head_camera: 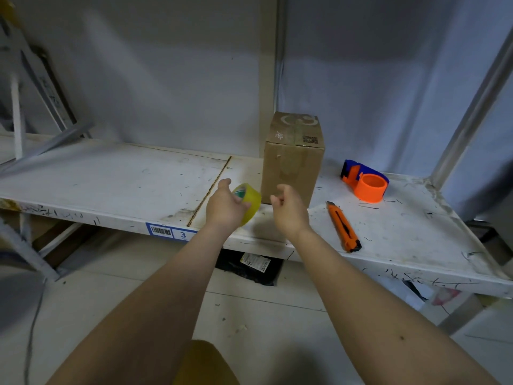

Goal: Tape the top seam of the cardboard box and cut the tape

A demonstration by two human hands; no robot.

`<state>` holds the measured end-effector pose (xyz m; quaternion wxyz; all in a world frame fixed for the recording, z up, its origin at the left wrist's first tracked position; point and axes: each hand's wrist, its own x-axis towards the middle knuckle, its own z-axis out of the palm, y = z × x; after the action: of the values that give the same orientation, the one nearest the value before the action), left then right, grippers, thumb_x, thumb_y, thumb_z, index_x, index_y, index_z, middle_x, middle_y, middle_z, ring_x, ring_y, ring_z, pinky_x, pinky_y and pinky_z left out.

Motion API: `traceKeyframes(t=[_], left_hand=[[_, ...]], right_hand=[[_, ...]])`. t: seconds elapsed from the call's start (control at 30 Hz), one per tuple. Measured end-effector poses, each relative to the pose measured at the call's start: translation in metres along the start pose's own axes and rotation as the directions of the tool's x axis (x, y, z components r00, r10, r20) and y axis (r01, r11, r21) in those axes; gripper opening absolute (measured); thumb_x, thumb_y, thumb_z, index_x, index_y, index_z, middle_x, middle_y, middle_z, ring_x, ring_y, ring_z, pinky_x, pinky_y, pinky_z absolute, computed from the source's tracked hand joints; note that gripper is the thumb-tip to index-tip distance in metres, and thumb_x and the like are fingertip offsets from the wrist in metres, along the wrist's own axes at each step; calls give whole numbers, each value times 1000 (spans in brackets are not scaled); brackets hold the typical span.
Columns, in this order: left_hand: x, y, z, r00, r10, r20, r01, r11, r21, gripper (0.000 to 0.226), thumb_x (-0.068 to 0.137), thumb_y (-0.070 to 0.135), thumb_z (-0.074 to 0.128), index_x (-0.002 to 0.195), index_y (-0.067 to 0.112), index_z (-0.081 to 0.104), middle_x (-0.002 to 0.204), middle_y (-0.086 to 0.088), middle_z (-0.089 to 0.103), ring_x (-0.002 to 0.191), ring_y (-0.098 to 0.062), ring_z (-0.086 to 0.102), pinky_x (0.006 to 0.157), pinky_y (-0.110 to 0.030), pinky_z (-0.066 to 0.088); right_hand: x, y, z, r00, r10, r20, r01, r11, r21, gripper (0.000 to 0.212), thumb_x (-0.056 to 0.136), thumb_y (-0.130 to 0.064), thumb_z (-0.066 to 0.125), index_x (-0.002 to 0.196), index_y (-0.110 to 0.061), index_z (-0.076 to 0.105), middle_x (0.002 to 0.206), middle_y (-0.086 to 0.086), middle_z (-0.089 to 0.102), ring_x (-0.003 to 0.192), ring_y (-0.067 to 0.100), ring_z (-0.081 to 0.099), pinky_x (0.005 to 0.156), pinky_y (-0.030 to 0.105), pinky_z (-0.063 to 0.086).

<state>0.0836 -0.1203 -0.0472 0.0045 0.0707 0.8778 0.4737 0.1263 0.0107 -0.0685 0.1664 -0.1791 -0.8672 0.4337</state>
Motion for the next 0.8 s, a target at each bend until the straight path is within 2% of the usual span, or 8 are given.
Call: traceKeyframes(t=[0.1,0.17,0.3,0.43,0.5,0.63,0.73,0.8], left_hand=[[-13,10,-3,998,21,51,-12,986,-165,67,87,15,68,144,9,34,84,10,62,100,-10,52,93,-27,38],[-19,17,-4,995,34,97,-10,971,-239,69,87,15,68,146,10,32,84,9,63,103,-11,54,95,-27,36],[-29,29,-4,985,59,161,-3,944,-330,72,88,13,67,149,16,28,97,-7,73,110,-18,59,99,-32,37],[-38,37,0,978,81,192,-1,923,-385,70,87,10,67,147,15,31,82,2,68,104,-16,60,94,-30,36],[-42,40,1,977,82,196,3,918,-397,70,87,10,67,147,14,32,80,3,68,101,-16,61,91,-28,36],[-49,45,3,973,85,214,10,912,-410,62,87,9,66,142,16,38,78,4,66,89,-11,62,77,-23,42],[-50,50,6,972,71,223,27,911,-411,58,85,13,69,138,18,44,89,-3,70,101,-21,65,96,-38,49],[-49,57,8,972,40,233,66,901,-428,58,84,17,70,136,19,46,104,-9,70,101,-24,66,94,-43,53]], right_hand=[[0,-13,-10,994,71,87,-87,976,198,46,101,-26,41,144,-10,36,136,10,50,125,25,49,100,34,39],[-1,-19,-19,989,106,105,-134,943,305,42,101,-25,40,140,-9,42,134,8,51,124,24,49,97,33,40],[-4,-25,-38,993,87,80,-112,911,397,23,100,-23,41,105,-15,62,96,-1,58,89,15,51,77,28,41],[-7,-27,-55,993,117,11,-109,876,470,15,97,-22,52,101,-13,64,92,-5,60,80,7,53,66,20,41],[-9,-27,-60,993,109,-35,-80,880,469,10,94,-22,57,90,-16,63,89,-5,61,80,8,54,66,20,41],[-10,-26,-69,988,62,-143,-4,928,373,13,90,-22,62,78,-20,63,85,-5,65,86,15,60,78,29,48],[-12,-28,-74,981,2,-196,45,970,238,11,88,-24,64,78,-22,67,82,-7,67,87,17,64,83,37,53],[-14,-31,-76,978,-38,-207,71,985,154,9,89,-25,64,81,-22,69,83,-8,68,86,16,64,81,38,54]])
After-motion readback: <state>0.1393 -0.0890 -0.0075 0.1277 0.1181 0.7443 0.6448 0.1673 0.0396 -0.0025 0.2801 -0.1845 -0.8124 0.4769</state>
